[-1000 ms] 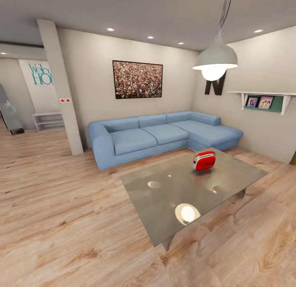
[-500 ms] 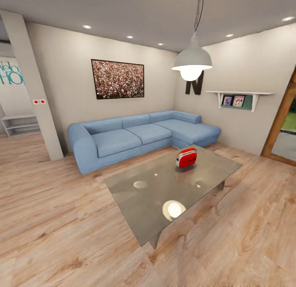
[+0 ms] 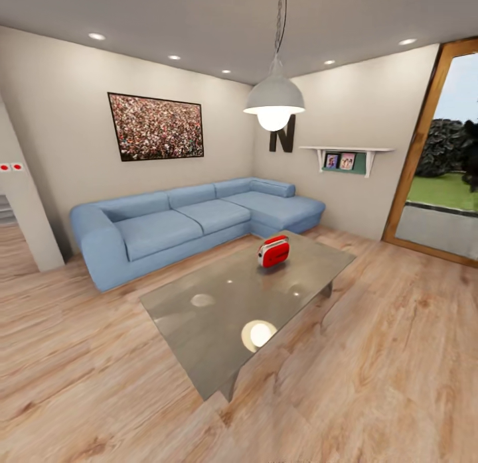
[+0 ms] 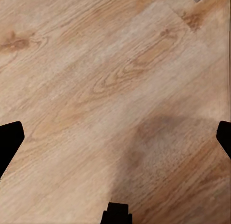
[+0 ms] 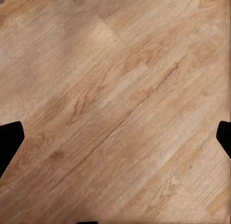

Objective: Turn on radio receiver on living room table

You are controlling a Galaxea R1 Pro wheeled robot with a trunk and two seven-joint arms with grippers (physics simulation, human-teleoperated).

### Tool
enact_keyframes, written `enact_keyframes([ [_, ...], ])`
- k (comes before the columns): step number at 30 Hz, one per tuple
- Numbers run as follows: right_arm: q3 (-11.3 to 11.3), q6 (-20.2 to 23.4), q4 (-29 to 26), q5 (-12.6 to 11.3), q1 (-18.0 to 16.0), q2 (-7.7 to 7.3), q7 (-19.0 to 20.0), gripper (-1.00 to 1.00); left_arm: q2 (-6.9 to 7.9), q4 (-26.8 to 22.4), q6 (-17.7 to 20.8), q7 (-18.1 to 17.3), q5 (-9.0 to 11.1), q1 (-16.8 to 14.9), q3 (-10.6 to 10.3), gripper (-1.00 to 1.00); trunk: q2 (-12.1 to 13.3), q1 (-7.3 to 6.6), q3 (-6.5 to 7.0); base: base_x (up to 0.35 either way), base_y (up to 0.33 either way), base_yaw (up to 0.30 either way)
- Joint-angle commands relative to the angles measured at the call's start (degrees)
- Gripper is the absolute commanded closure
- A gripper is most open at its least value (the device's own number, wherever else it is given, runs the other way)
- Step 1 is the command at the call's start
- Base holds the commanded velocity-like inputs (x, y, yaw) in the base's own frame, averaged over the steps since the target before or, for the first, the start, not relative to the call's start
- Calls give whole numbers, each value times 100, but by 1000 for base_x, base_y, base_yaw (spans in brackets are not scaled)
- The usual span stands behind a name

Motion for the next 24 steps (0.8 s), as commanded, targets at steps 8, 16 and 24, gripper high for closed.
enact_keyframes([
  [8, 0, 0, 0, 0, 0, 0, 7, -100, 6, 9, -117, 0, 2, 0, 2, -100, 0, 0, 0, 0, 0, -280],
  [16, -8, 0, 9, 0, 0, 0, -14, -100, 6, 9, -122, 14, 2, -2, 2, -100, 0, 0, 0, 0, 0, -280],
  [24, -9, 0, 43, 0, 0, 0, -25, -100, 6, 16, -116, 84, 2, 0, 0, -100, 0, 0, 0, 0, 0, -280],
])
